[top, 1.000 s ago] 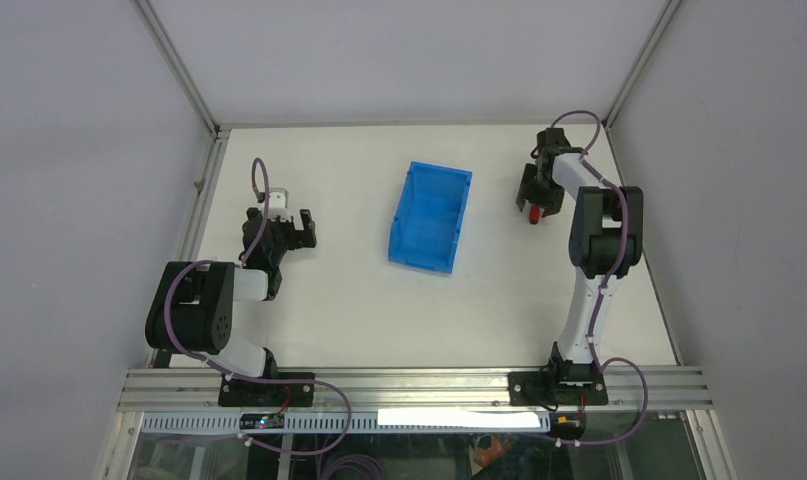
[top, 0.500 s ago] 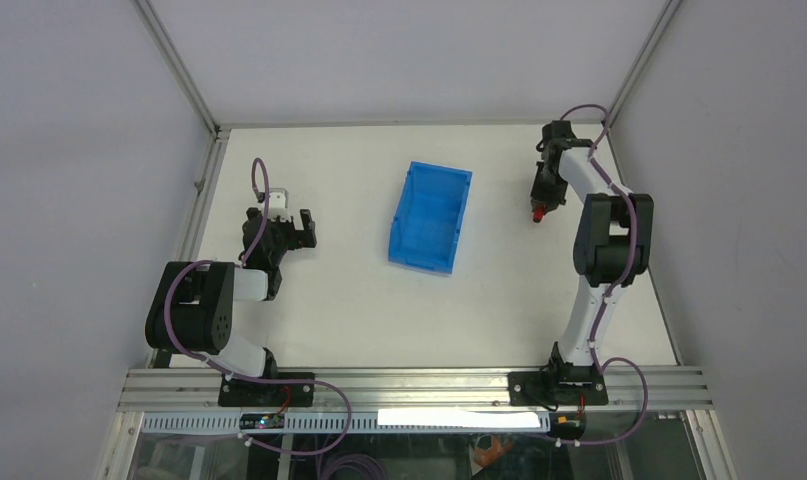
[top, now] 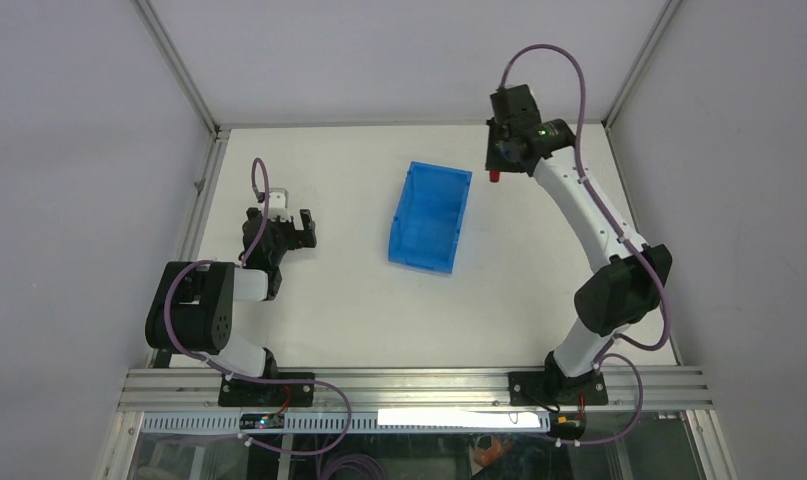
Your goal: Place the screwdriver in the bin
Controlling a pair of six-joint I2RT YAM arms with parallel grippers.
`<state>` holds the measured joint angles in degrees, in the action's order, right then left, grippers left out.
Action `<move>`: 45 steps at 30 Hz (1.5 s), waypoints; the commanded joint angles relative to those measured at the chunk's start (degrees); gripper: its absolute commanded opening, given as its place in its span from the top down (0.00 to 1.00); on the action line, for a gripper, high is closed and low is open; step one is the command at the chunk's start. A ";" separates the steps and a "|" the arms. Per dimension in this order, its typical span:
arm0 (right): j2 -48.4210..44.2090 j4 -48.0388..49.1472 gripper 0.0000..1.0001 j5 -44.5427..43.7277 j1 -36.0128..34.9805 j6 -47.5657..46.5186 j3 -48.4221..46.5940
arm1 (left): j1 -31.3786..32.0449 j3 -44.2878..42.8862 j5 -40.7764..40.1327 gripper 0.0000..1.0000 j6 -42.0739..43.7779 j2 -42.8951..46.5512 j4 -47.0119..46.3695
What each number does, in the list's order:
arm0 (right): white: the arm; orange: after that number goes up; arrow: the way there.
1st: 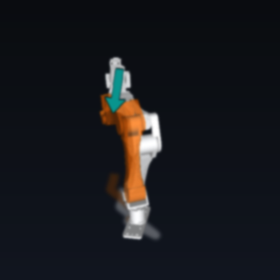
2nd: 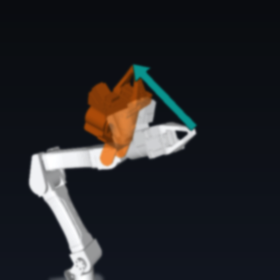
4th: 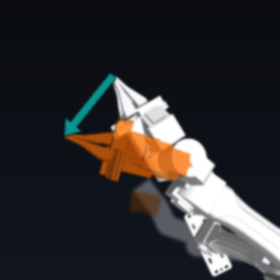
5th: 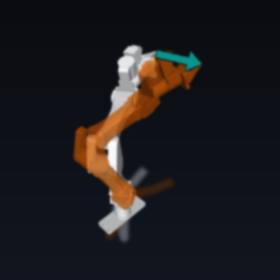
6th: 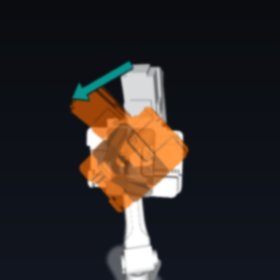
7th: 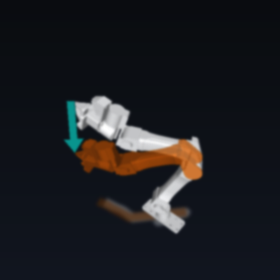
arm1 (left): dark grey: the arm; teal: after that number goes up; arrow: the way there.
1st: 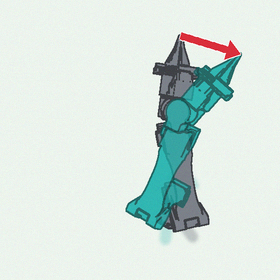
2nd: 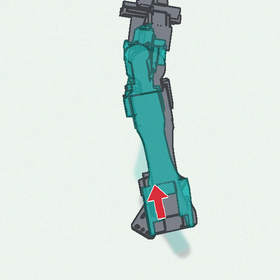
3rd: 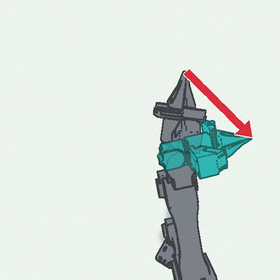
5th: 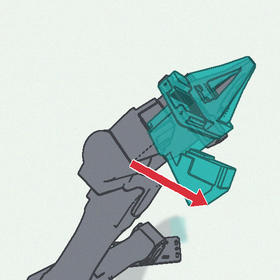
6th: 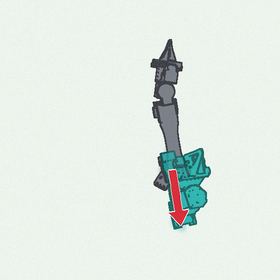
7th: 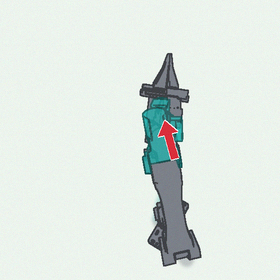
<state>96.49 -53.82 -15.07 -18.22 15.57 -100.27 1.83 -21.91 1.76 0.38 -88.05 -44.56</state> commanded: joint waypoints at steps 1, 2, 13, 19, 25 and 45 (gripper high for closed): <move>-2.28 3.10 0.98 0.02 -7.84 1.42 -3.21 | 0.20 0.03 0.50 0.01 -1.09 1.72 -1.67; -2.16 3.85 0.97 0.49 -9.24 1.41 -3.52 | 0.20 0.03 0.52 0.01 -1.09 1.71 -1.68; 5.63 13.99 0.96 3.75 -15.91 3.66 2.67 | 0.20 0.03 0.50 0.01 -1.09 1.68 -1.68; 10.11 15.34 0.96 2.40 -18.29 5.31 6.23 | 0.17 0.03 0.48 0.01 -1.09 1.72 -1.70; 12.67 17.97 0.95 4.47 -20.48 7.00 11.69 | 0.19 0.03 0.52 0.01 -1.09 1.71 -1.67; 17.58 15.33 0.56 3.41 -20.97 6.72 8.15 | 0.17 -0.02 0.50 0.01 -1.09 1.71 -1.68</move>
<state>117.21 -38.33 -9.93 -38.94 23.77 -88.07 1.83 -21.91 1.76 0.38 -88.05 -44.56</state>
